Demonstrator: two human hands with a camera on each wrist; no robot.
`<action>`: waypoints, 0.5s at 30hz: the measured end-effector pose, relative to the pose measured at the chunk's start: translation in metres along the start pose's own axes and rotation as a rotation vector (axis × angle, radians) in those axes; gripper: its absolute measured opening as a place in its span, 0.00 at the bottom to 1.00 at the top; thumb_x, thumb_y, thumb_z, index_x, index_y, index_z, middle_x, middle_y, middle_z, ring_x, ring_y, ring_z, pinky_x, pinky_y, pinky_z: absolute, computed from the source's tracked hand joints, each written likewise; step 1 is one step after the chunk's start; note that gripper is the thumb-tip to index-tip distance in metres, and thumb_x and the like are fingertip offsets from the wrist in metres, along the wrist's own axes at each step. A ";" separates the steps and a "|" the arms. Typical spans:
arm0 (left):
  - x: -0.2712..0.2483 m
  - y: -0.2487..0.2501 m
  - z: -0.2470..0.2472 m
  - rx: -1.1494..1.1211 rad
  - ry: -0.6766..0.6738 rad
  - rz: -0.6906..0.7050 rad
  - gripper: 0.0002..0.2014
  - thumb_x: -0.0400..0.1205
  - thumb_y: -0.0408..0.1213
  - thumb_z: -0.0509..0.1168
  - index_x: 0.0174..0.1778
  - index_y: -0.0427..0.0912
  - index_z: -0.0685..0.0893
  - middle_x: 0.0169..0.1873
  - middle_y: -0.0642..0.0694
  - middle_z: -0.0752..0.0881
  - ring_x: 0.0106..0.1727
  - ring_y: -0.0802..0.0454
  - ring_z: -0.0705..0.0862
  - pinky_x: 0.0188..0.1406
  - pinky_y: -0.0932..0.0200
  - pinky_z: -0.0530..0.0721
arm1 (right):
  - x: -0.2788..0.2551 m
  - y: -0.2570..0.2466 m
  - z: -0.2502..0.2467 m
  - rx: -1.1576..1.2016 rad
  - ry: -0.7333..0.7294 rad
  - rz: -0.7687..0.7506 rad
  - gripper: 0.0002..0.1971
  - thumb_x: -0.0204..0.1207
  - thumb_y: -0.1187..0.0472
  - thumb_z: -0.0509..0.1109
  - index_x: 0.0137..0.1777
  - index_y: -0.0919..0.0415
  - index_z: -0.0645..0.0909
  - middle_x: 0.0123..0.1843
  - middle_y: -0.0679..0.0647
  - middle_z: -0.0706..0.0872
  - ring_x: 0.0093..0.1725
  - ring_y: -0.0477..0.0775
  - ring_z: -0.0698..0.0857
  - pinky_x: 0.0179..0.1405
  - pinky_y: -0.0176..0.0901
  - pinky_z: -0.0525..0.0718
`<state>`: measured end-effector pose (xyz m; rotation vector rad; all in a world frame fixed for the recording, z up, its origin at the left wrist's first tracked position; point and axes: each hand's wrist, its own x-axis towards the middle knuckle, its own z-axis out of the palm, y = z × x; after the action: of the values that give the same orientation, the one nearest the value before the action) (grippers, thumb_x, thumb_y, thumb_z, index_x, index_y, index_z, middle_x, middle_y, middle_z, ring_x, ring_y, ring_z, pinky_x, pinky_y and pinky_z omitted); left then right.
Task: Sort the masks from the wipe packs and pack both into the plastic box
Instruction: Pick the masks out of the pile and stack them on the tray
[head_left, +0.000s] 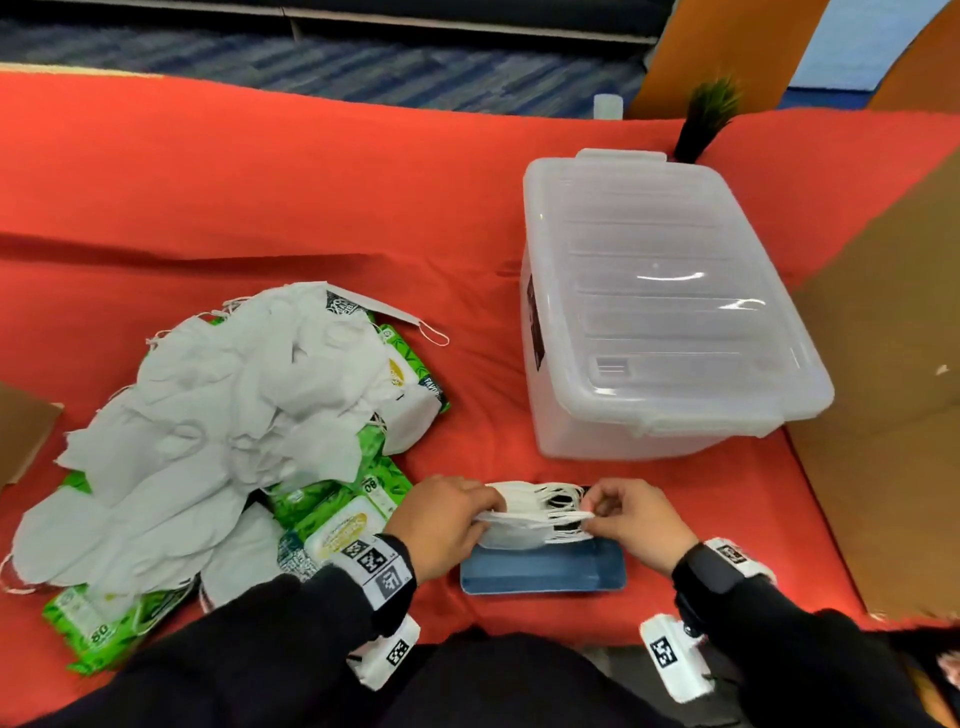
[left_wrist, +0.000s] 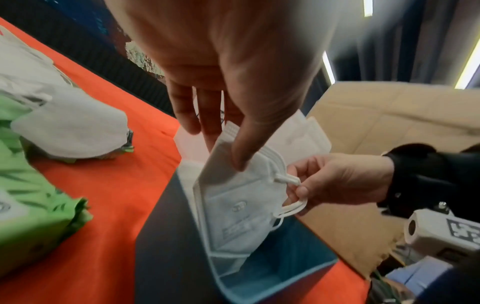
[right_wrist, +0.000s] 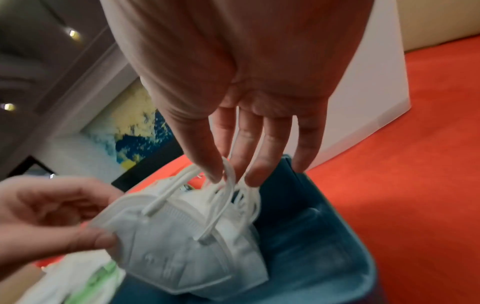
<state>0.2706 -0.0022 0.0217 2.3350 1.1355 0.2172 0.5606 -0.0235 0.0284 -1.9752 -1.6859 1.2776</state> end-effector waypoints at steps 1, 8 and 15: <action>0.003 0.001 0.008 0.059 -0.036 0.005 0.13 0.75 0.42 0.67 0.55 0.56 0.87 0.49 0.56 0.90 0.52 0.50 0.87 0.49 0.52 0.81 | 0.002 0.006 0.004 -0.064 0.022 -0.001 0.10 0.63 0.65 0.81 0.33 0.48 0.86 0.29 0.42 0.87 0.30 0.36 0.82 0.39 0.40 0.81; 0.010 0.002 0.037 0.332 0.024 -0.059 0.25 0.66 0.45 0.73 0.60 0.55 0.80 0.49 0.53 0.82 0.49 0.46 0.81 0.44 0.47 0.79 | 0.016 0.004 0.017 -0.170 0.105 -0.090 0.09 0.62 0.61 0.79 0.37 0.49 0.82 0.30 0.46 0.86 0.30 0.41 0.83 0.36 0.42 0.82; 0.031 0.011 0.061 0.358 -0.017 -0.198 0.39 0.71 0.49 0.73 0.79 0.49 0.70 0.65 0.47 0.80 0.61 0.43 0.81 0.56 0.45 0.81 | 0.027 0.004 0.012 -0.117 0.137 -0.128 0.12 0.63 0.62 0.83 0.39 0.51 0.82 0.32 0.48 0.86 0.31 0.41 0.83 0.33 0.31 0.77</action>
<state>0.3194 -0.0076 -0.0269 2.4960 1.4880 -0.0860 0.5524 -0.0048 0.0066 -1.9336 -1.8234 0.9975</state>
